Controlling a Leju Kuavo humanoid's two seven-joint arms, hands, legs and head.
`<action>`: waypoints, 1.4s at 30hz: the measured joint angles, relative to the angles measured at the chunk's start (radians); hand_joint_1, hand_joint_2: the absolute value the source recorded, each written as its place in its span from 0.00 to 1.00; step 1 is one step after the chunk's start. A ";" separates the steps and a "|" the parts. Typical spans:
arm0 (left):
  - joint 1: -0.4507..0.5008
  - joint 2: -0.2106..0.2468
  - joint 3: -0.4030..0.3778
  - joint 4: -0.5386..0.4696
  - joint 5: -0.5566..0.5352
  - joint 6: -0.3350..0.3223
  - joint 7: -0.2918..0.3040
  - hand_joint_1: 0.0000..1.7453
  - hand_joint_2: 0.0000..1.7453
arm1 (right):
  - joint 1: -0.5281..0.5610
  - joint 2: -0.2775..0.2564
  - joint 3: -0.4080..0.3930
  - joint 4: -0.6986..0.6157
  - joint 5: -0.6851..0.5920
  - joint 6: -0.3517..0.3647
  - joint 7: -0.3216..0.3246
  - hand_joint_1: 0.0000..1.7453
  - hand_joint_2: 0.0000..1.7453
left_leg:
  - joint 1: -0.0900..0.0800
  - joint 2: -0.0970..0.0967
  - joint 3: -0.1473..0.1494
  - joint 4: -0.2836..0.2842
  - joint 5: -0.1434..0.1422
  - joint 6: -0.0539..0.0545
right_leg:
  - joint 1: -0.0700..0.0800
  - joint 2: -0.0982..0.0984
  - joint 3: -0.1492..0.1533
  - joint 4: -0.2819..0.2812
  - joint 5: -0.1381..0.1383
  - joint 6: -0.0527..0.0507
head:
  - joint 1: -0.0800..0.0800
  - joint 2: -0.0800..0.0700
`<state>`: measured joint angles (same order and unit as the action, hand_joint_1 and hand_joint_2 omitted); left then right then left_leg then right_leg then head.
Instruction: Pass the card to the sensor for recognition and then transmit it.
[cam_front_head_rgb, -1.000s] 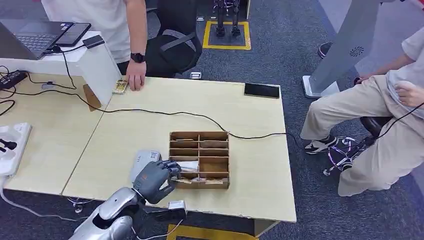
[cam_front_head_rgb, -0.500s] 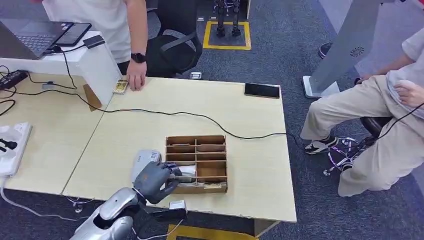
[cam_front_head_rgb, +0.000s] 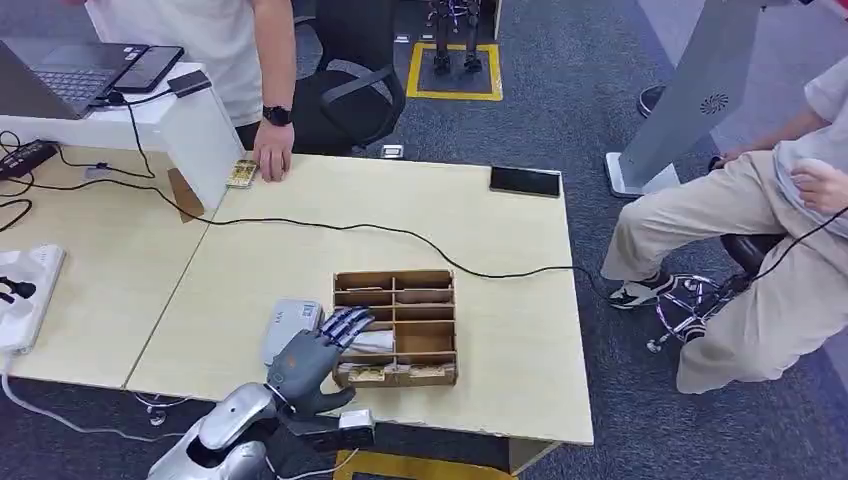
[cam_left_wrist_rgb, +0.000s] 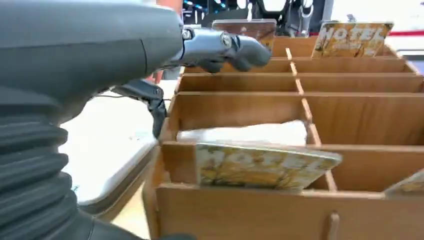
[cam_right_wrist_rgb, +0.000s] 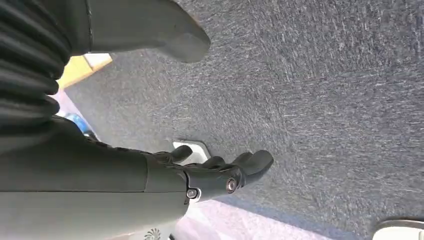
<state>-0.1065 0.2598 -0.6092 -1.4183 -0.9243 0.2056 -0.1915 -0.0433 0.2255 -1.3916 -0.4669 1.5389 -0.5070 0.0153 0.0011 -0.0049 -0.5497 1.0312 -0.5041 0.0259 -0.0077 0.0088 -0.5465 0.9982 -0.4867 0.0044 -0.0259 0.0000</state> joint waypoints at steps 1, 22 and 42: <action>0.002 0.000 0.000 0.000 0.000 0.002 0.000 0.00 1.00 | 0.000 0.000 0.000 -0.001 0.000 0.001 0.000 0.00 1.00 | 0.000 0.000 0.000 0.000 0.000 0.000 | 0.000 0.000 0.000 0.000 0.000 0.000 | 0.000 0.000; 0.046 -0.044 0.022 -0.038 0.010 0.137 -0.057 0.00 1.00 | 0.001 0.003 0.000 -0.003 -0.005 0.013 -0.010 0.00 1.00 | 0.000 0.000 0.000 0.000 0.000 0.000 | 0.000 0.000 0.000 0.000 0.000 0.000 | 0.000 0.000; 0.058 -0.135 0.034 -0.051 0.039 0.260 -0.116 0.00 1.00 | 0.001 0.008 -0.001 -0.002 -0.021 0.013 -0.024 0.00 1.00 | 0.000 0.000 0.000 0.000 0.000 0.000 | 0.000 0.000 -0.001 0.000 0.000 0.000 | 0.000 0.000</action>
<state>-0.0489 0.1251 -0.5756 -1.4694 -0.8858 0.4654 -0.3079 -0.0422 0.2338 -1.3928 -0.4692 1.5183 -0.4936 -0.0092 0.0009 -0.0047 -0.5500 1.0312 -0.5043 0.0260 -0.0076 0.0089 -0.5471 0.9981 -0.4869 0.0045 -0.0259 0.0000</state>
